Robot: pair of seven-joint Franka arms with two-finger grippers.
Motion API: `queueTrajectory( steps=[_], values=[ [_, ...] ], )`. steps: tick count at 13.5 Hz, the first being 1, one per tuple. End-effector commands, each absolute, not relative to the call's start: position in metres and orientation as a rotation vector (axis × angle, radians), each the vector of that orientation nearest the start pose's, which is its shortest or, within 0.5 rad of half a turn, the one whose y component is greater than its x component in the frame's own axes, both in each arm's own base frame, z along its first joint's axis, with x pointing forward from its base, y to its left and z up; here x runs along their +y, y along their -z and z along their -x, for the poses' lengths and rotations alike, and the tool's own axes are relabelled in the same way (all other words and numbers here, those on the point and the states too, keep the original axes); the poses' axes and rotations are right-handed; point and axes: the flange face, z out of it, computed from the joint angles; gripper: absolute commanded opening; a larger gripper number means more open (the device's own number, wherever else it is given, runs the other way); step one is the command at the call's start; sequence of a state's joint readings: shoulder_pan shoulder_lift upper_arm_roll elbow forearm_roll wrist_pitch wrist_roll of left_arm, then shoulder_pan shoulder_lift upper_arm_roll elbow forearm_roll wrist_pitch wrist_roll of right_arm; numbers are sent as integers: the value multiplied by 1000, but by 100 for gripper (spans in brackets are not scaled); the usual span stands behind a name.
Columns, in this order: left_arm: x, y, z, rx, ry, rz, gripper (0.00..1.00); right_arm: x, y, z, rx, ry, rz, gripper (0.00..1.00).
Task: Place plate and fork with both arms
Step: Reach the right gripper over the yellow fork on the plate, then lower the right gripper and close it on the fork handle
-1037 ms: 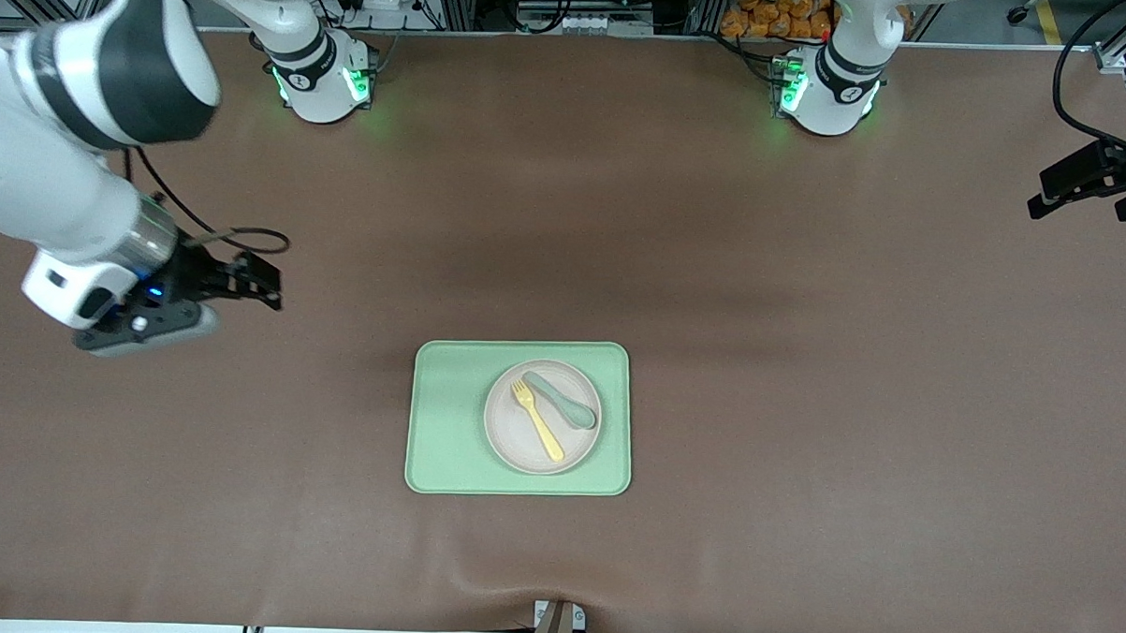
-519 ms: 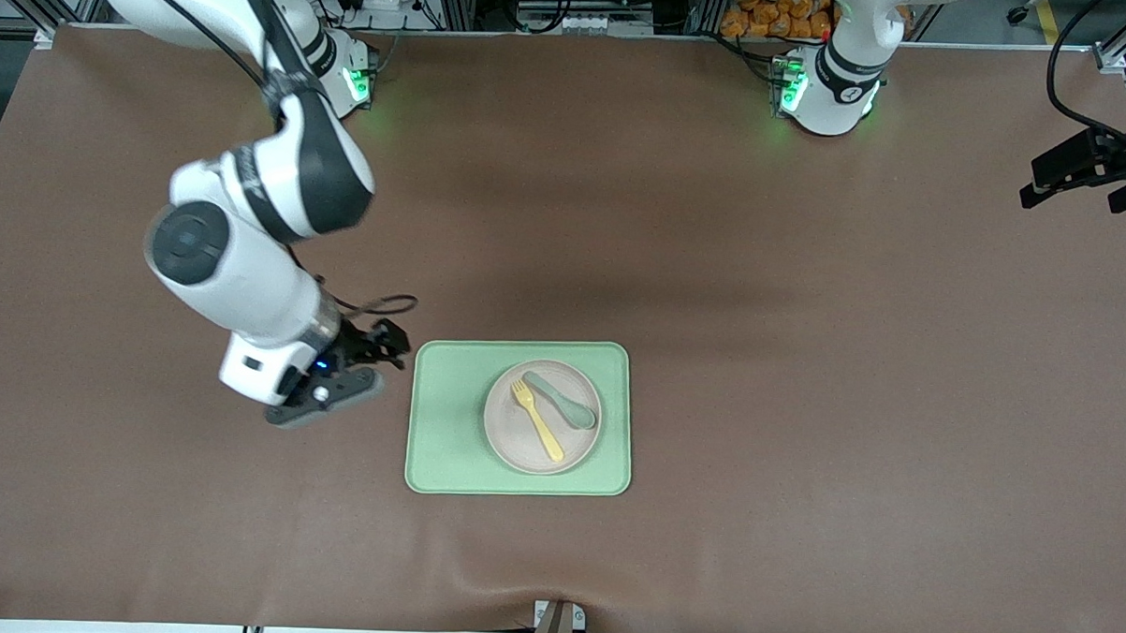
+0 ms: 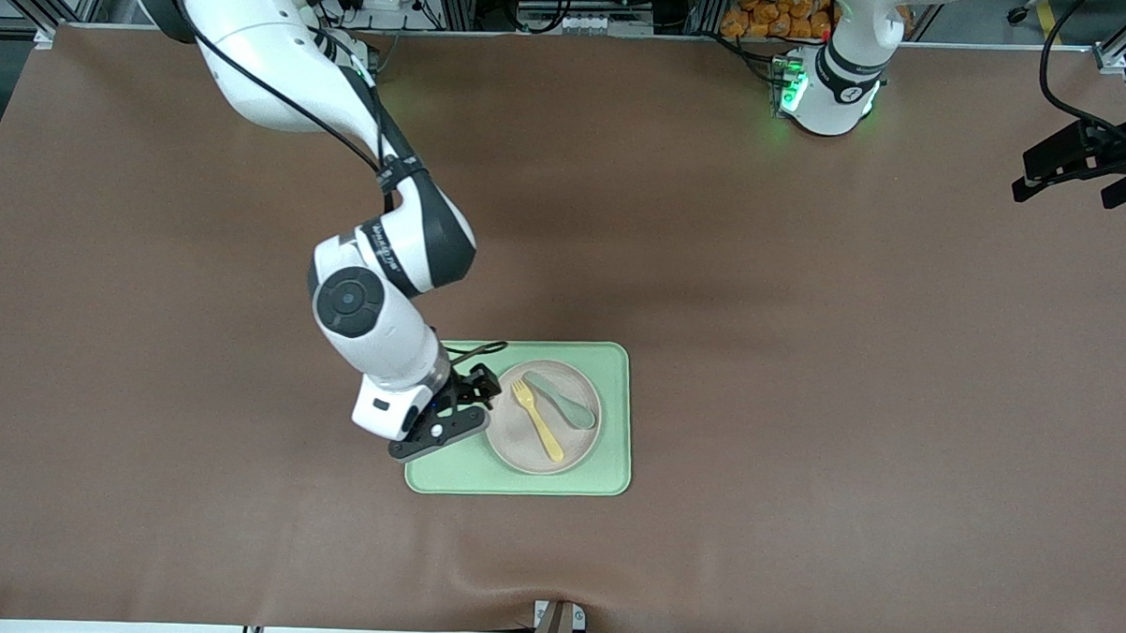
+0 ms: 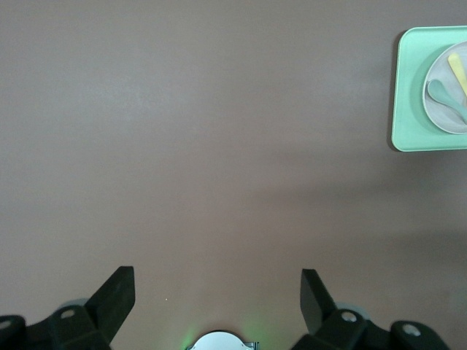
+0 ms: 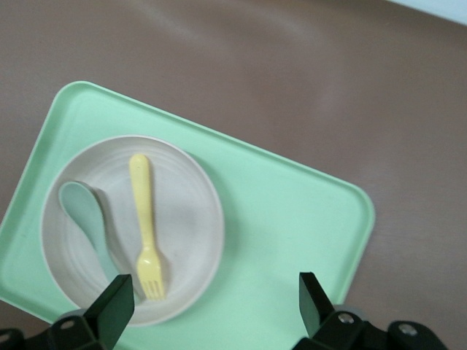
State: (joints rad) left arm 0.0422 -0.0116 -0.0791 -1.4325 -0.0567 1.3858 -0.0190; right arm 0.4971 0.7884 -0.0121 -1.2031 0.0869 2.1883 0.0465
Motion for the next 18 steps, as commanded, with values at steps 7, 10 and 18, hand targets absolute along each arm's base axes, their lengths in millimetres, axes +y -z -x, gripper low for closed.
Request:
queueTrajectory(
  steps=[7,10,18],
  values=[
    [-22,-683,-527,59,-59,3175,100,431,-251,-665,-659,318,2936,78],
    [-21,-683,-527,57,-59,3175,100,437,-233,-660,-688,331,2941,73],
    [-21,-683,-527,57,-59,3175,100,435,-210,-657,-739,321,2971,66]
  ],
)
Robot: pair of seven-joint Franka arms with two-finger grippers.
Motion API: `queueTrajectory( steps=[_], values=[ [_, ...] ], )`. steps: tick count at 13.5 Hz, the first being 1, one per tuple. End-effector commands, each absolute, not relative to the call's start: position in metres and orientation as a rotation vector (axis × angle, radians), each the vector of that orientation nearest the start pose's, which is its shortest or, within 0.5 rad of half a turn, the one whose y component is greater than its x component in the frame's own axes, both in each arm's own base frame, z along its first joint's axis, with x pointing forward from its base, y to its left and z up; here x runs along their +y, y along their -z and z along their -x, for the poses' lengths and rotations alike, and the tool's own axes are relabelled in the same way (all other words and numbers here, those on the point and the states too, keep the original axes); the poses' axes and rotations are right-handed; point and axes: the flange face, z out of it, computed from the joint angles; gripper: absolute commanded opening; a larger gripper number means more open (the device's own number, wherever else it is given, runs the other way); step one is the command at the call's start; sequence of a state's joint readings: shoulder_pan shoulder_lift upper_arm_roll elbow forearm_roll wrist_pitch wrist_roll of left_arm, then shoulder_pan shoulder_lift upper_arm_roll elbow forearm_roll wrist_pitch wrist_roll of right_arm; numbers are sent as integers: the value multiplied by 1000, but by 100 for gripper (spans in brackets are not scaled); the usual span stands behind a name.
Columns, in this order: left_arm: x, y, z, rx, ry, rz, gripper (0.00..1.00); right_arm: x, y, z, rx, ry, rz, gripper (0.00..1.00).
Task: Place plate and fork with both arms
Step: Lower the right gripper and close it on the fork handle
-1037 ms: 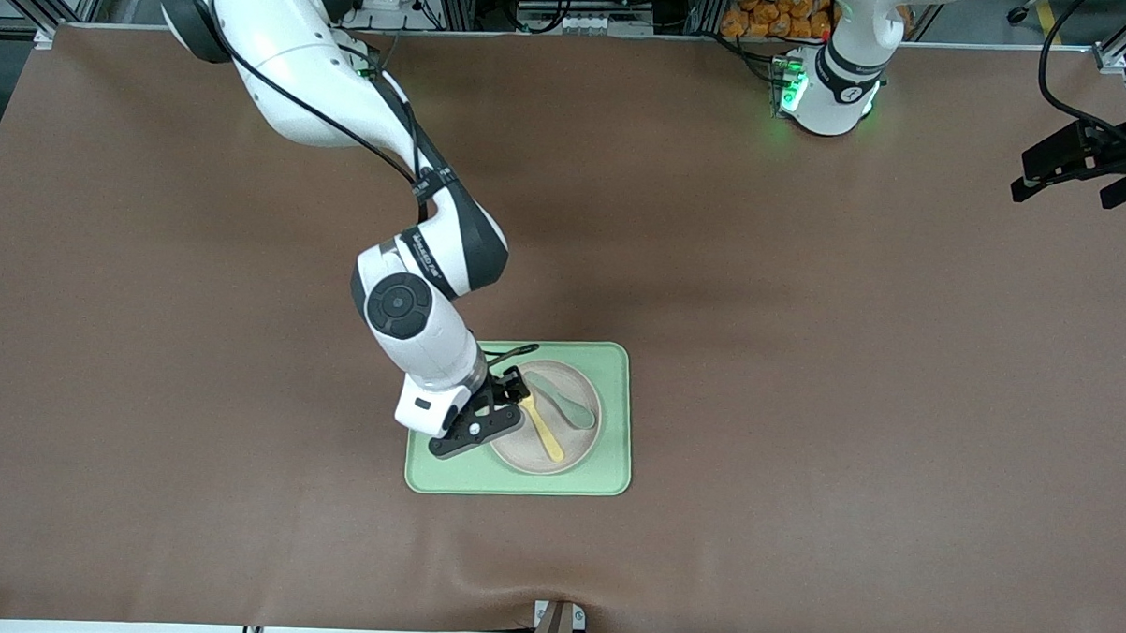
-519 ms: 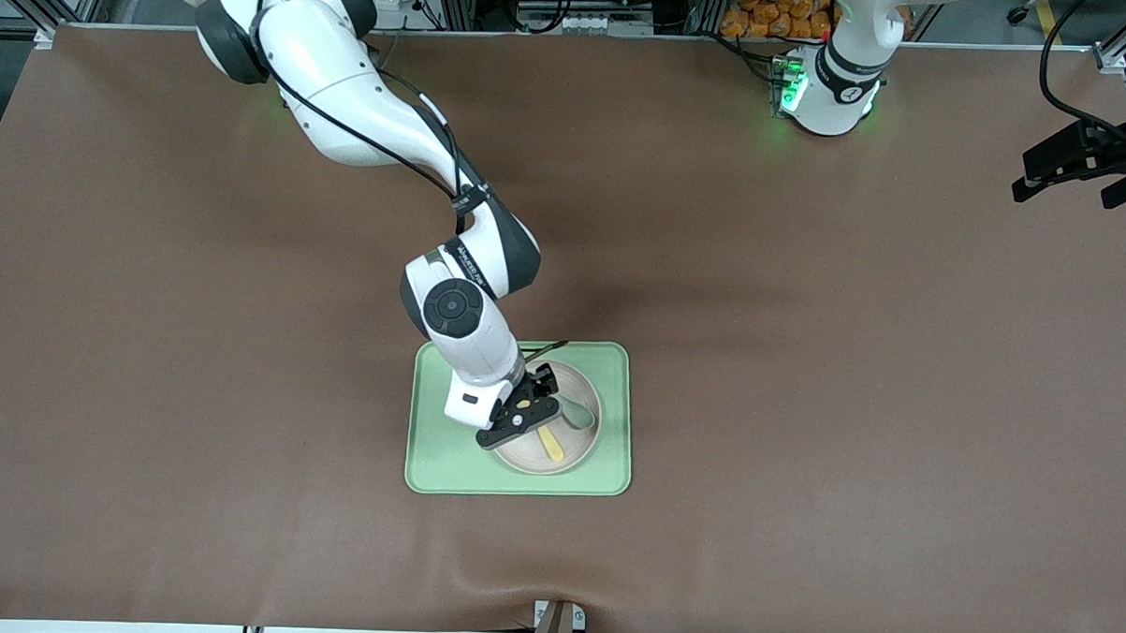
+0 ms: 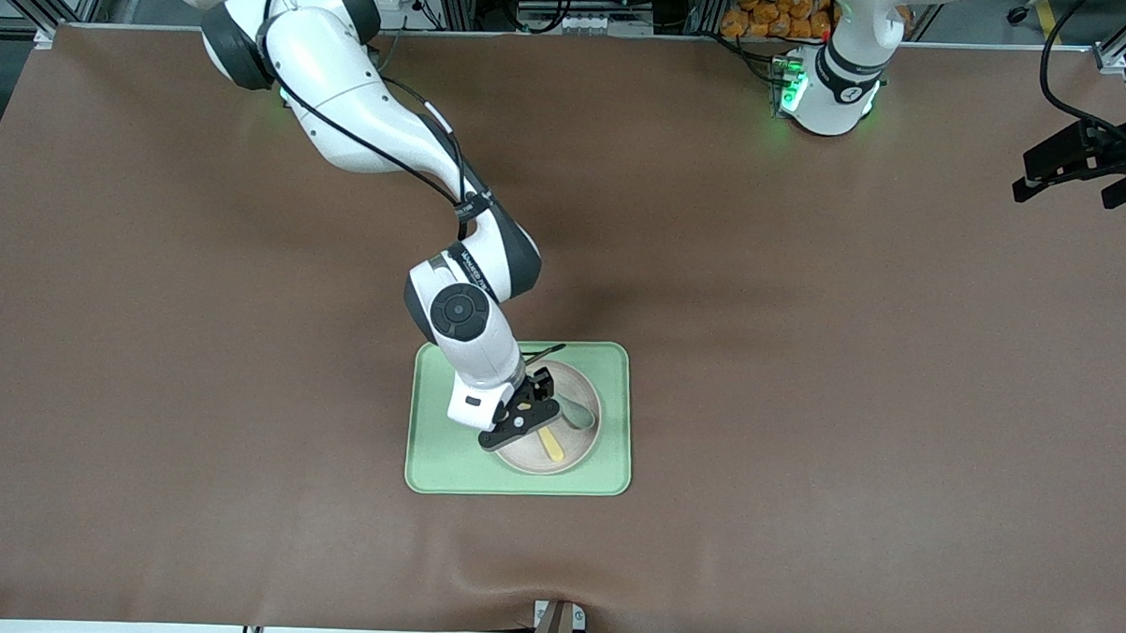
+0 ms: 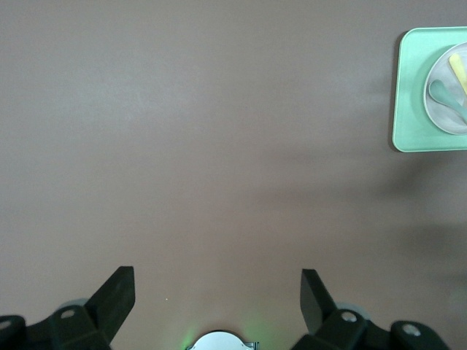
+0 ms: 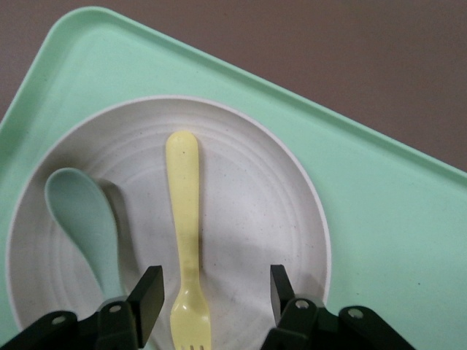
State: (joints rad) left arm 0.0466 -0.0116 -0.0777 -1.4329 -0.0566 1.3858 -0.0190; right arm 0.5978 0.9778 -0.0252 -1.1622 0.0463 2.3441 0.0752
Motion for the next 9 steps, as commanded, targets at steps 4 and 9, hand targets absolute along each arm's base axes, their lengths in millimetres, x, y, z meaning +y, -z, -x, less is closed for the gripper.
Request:
queueTrajectory(
  steps=[4,9],
  values=[
    [-21,-683,-527,57,-59,3175,100,437,-196,-649,-754,308,2976,65],
    [-21,-683,-527,57,-59,3175,100,441,-192,-643,-755,292,2979,65]
  ],
)
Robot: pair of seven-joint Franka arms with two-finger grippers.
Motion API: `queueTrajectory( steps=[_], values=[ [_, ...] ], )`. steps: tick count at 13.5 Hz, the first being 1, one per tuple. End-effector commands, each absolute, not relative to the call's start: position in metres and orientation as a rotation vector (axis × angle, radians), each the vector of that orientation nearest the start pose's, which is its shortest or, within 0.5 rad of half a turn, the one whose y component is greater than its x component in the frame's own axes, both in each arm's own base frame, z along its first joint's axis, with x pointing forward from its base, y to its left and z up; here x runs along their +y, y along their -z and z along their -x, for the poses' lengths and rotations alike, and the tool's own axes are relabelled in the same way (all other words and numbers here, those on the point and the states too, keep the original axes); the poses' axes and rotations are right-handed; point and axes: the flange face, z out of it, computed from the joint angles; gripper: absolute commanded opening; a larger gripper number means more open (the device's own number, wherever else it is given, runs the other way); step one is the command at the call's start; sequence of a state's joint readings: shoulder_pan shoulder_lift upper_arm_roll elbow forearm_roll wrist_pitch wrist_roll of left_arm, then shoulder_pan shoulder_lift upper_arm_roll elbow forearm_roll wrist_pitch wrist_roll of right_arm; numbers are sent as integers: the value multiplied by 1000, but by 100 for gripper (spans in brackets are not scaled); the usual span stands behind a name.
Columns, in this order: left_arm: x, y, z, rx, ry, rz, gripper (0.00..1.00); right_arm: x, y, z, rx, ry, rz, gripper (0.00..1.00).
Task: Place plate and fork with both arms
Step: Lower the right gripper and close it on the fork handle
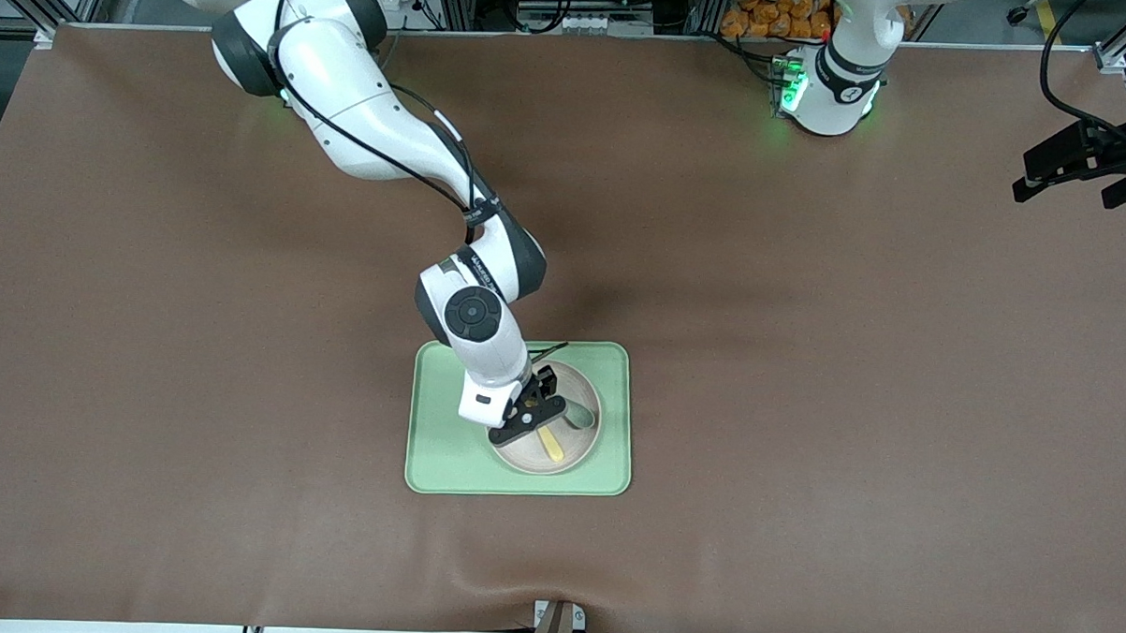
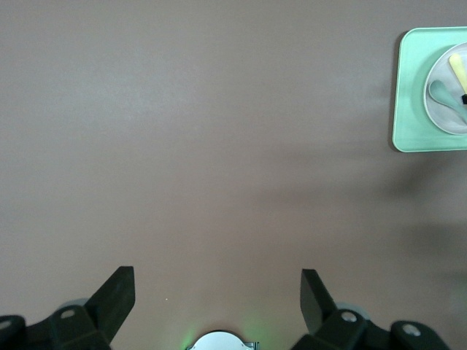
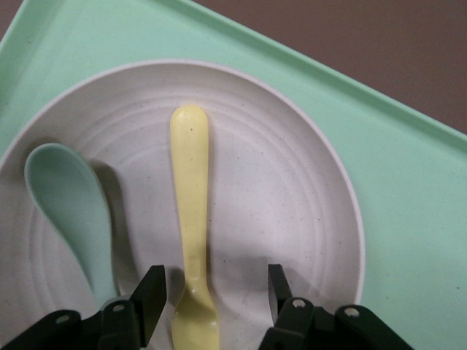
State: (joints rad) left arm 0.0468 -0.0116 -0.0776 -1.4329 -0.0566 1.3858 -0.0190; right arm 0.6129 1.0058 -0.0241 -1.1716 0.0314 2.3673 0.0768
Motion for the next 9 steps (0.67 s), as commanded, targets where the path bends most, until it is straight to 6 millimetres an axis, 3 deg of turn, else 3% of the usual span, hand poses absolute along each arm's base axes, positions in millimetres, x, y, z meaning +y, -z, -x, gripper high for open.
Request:
queueTrajectory(
  steps=[1,6,8,9],
  values=[
    [-21,-683,-527,57,-59,3175,100,445,-192,-641,-764,291,2976,65],
    [-21,-683,-527,57,-59,3175,100,443,-191,-638,-761,265,2984,63],
    [-22,-683,-527,59,-59,3175,100,441,-193,-639,-756,253,2988,54],
    [-22,-683,-527,59,-59,3175,100,442,-194,-639,-758,253,2987,44]
  ],
)
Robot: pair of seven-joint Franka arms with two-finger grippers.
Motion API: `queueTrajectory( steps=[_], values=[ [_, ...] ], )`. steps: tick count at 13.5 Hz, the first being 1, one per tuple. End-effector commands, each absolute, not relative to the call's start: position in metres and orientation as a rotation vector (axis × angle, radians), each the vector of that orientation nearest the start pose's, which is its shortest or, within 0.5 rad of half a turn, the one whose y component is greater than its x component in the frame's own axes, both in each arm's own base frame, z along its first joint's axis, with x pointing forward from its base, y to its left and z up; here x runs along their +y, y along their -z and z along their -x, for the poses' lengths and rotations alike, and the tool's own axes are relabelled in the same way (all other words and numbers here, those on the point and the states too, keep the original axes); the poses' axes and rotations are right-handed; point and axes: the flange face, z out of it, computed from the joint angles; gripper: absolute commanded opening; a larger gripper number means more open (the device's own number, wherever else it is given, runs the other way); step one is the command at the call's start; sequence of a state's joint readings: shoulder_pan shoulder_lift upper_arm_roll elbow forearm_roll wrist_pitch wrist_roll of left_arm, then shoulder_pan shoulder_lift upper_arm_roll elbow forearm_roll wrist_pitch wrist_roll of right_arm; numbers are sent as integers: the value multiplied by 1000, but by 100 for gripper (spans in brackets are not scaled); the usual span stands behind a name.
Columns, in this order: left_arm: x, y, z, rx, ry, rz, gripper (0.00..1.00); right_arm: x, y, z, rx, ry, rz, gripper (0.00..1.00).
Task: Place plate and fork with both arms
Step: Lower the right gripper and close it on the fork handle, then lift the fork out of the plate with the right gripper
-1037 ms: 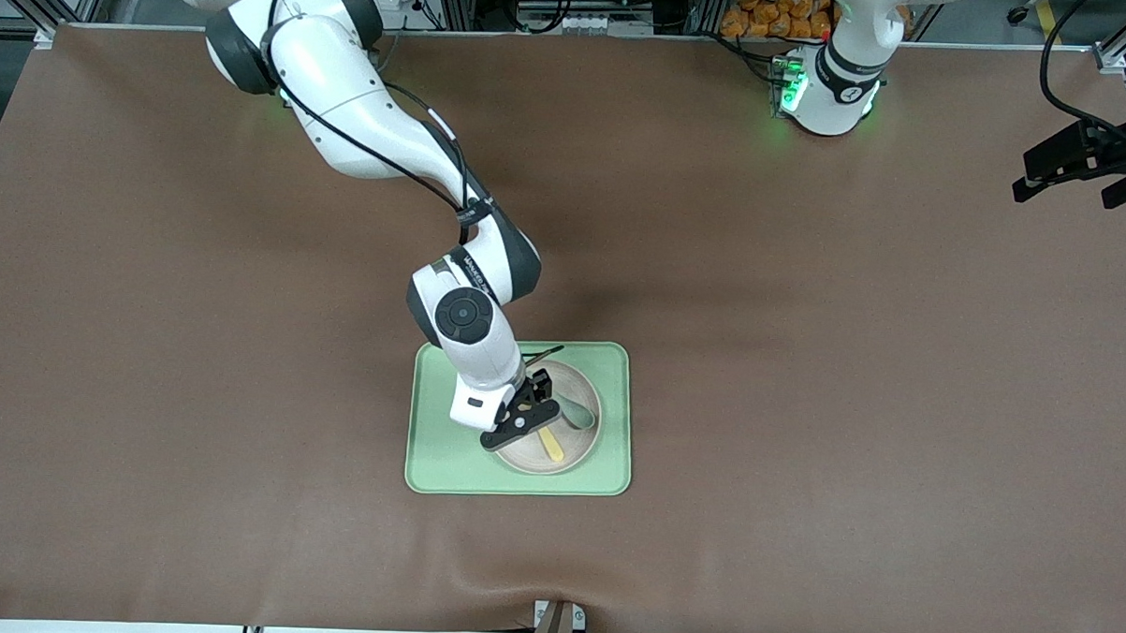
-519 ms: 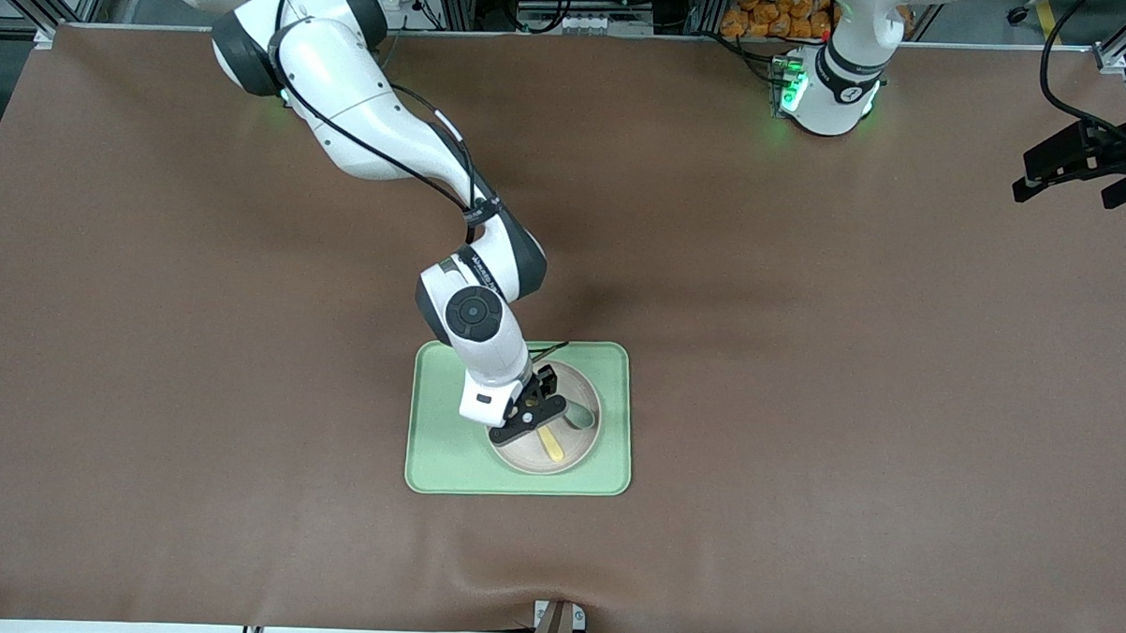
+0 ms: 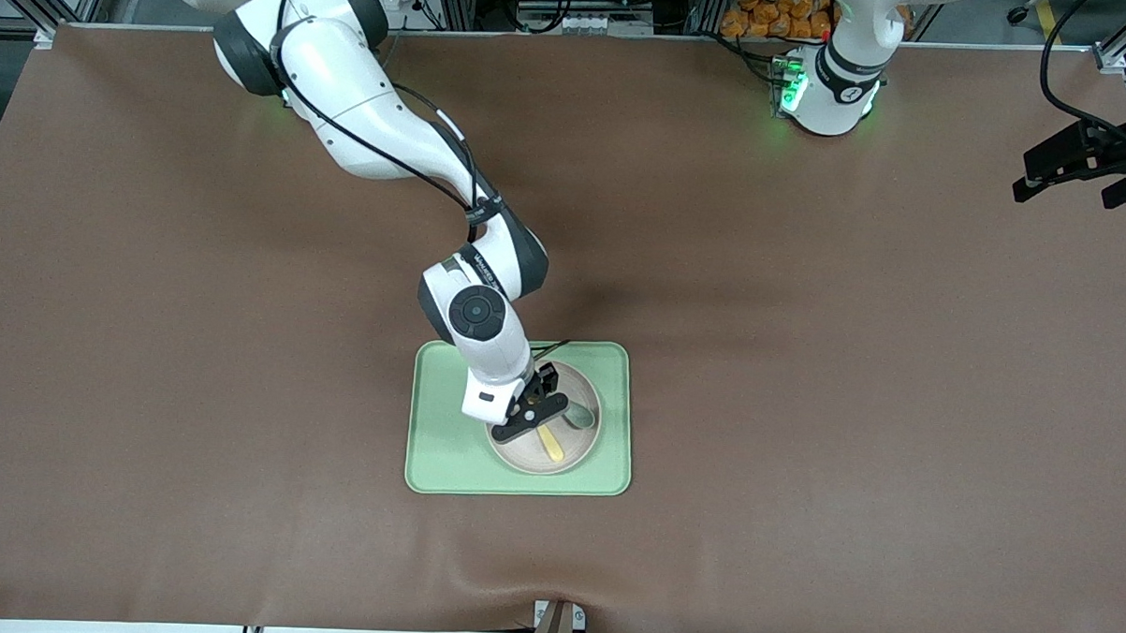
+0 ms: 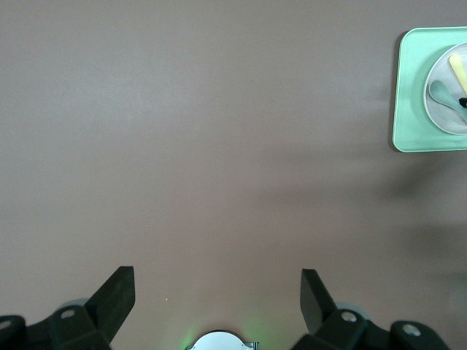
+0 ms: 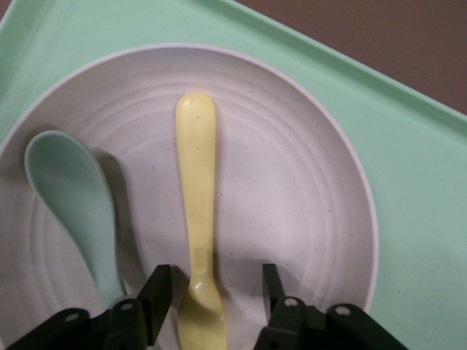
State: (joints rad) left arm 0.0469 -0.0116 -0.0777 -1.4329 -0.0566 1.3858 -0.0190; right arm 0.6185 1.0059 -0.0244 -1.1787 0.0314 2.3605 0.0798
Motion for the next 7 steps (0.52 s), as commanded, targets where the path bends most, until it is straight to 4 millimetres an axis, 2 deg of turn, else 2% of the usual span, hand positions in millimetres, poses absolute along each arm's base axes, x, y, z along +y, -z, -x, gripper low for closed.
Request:
queueTrajectory(
  steps=[1,5,6,7],
  values=[
    [-22,-683,-527,59,-59,3175,100,442,-194,-639,-754,252,2987,39],
    [-22,-683,-527,59,-59,3175,100,441,-194,-639,-731,250,2994,29],
    [-23,-683,-527,61,-60,3175,100,442,-195,-639,-716,250,2993,13],
    [-22,-683,-527,59,-59,3175,100,442,-195,-639,-682,250,3001,9]
  ],
)
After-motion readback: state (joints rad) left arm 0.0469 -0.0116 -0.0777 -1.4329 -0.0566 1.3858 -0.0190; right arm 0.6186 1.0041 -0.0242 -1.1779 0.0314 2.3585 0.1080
